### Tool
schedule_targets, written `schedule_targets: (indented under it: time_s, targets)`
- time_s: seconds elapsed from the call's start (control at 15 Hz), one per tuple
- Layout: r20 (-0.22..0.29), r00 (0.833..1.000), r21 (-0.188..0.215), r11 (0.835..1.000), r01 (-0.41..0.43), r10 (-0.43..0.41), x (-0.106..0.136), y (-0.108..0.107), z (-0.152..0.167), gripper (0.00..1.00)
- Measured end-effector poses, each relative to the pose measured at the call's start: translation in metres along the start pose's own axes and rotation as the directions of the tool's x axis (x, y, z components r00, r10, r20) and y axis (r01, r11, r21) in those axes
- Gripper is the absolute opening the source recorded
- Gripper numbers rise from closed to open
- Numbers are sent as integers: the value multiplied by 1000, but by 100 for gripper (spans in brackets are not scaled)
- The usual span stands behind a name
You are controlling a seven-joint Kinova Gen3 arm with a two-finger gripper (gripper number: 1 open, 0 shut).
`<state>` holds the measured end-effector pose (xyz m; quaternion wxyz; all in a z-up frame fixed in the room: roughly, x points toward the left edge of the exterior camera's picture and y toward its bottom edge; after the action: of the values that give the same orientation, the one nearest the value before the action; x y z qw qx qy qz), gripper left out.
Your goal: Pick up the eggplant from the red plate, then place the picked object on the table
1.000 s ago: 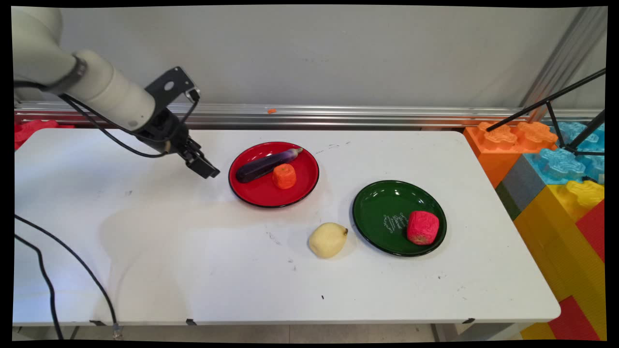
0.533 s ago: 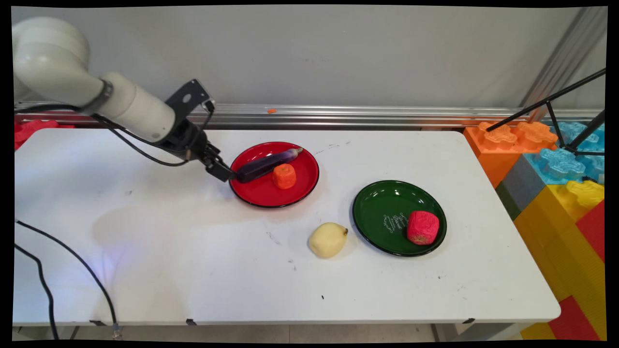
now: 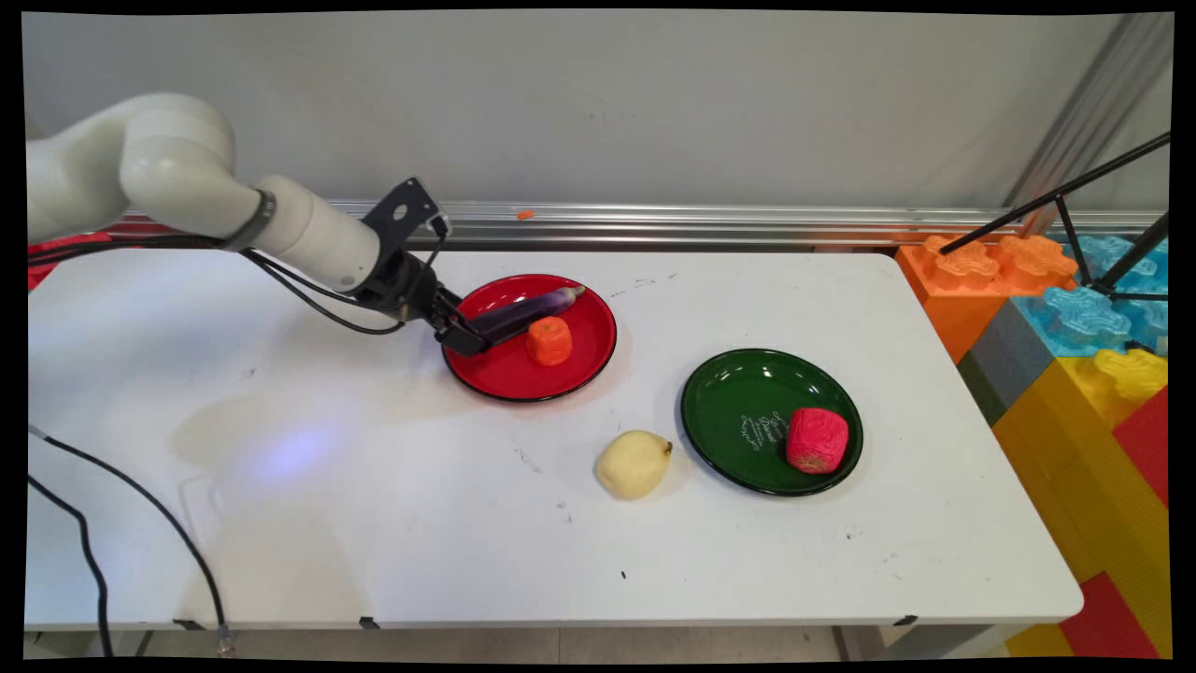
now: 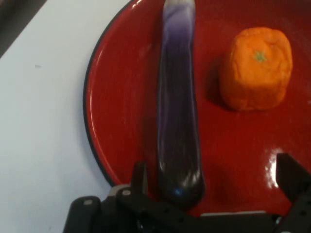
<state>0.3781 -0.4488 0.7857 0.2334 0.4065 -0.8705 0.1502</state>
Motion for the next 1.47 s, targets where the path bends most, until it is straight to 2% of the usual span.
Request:
schedule_targets:
  time_s: [0.4, 0.8, 0.87, 1.47]
  targets:
    - [-27, 999, -11, 999, -31, 31, 3, -9, 33, 100]
    - [-37, 998, -16, 998, -56, 55, 5, -12, 47, 100]
    - [-38, 997, -15, 998, -61, 60, 6, -12, 48, 0]
    - [-28, 997, 15, 997, -78, 78, 10, -19, 47, 0]
